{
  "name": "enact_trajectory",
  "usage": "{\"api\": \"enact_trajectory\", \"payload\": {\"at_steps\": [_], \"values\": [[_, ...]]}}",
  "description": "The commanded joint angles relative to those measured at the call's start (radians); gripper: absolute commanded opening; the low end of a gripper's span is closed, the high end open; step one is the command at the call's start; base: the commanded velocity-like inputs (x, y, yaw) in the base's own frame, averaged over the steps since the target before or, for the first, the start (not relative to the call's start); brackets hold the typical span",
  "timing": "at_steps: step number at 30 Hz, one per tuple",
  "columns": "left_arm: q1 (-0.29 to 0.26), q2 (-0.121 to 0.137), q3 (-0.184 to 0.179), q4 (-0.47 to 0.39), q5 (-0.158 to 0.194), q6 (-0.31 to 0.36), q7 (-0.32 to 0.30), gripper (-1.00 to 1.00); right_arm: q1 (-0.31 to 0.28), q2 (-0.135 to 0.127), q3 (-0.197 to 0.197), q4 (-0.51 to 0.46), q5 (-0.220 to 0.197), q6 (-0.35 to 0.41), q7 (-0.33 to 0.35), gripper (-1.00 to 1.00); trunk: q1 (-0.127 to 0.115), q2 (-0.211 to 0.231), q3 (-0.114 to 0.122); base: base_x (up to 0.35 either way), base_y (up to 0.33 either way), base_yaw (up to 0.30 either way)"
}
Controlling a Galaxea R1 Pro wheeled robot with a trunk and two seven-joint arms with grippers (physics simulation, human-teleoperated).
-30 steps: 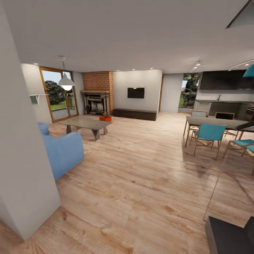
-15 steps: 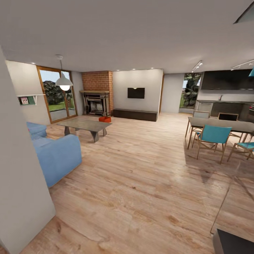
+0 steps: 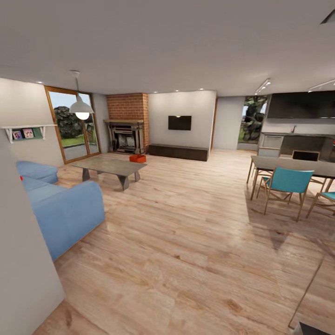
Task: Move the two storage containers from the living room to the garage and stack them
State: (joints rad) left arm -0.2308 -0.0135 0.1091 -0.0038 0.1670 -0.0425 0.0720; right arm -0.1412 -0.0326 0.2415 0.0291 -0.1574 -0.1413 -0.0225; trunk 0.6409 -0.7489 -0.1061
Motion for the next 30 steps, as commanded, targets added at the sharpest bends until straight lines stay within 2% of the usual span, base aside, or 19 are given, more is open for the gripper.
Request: {"api": "enact_trajectory", "payload": {"at_steps": [1, 30], "values": [[-0.001, 0.0, 0.008, 0.001, 0.002, -0.003, 0.002, 1.0, -0.001, 0.0, 0.009, 0.003, -0.01, -0.006, -0.001, 1.0, 0.001, -0.001, -0.002, 0.334, 0.0, 0.0], [-0.001, 0.0, 0.008, 0.001, 0.002, -0.003, 0.002, 1.0, -0.001, 0.0, 0.009, 0.003, -0.01, -0.006, -0.001, 1.0, 0.001, -0.001, -0.002, 0.334, 0.0, 0.0]]}}
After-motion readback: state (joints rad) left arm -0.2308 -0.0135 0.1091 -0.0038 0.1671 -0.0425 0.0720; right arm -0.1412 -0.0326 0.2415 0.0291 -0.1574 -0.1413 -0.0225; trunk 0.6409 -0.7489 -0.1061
